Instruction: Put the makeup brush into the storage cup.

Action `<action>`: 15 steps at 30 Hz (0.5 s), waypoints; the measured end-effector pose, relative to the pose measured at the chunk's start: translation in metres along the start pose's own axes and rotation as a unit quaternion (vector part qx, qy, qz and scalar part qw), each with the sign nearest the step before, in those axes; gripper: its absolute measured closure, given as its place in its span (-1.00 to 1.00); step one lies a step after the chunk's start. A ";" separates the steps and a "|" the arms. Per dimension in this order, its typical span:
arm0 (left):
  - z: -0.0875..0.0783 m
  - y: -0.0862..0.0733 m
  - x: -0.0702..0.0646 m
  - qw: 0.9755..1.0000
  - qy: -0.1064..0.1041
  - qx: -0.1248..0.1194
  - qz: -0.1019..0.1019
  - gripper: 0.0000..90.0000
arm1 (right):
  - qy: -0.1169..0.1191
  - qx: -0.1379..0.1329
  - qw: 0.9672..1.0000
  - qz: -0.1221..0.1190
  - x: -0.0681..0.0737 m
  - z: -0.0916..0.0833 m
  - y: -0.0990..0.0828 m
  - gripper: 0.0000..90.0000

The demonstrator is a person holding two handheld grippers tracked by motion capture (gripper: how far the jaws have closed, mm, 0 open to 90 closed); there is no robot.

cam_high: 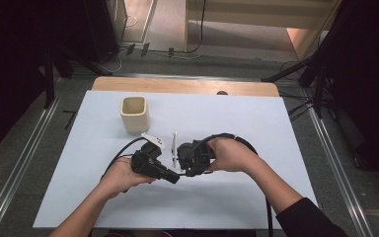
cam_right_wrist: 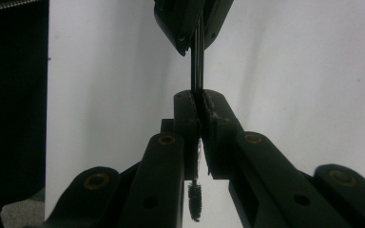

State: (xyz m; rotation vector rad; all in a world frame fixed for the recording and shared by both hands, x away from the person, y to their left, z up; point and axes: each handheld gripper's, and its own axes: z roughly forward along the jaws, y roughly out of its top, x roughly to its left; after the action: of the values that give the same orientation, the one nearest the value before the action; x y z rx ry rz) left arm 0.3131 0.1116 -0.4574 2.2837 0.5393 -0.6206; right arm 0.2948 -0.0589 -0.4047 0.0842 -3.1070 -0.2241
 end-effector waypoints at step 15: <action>-0.003 -0.004 0.004 0.999 -0.016 -0.024 -0.021 0.89 | -0.007 -0.050 0.998 0.036 -0.002 -0.007 -0.010 0.38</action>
State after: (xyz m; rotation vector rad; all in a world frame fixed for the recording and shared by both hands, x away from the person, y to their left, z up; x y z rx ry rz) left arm 0.3156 0.1169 -0.4600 2.2180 0.5824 -0.6571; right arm 0.2973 -0.0698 -0.3997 -0.0315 -3.0989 -0.3800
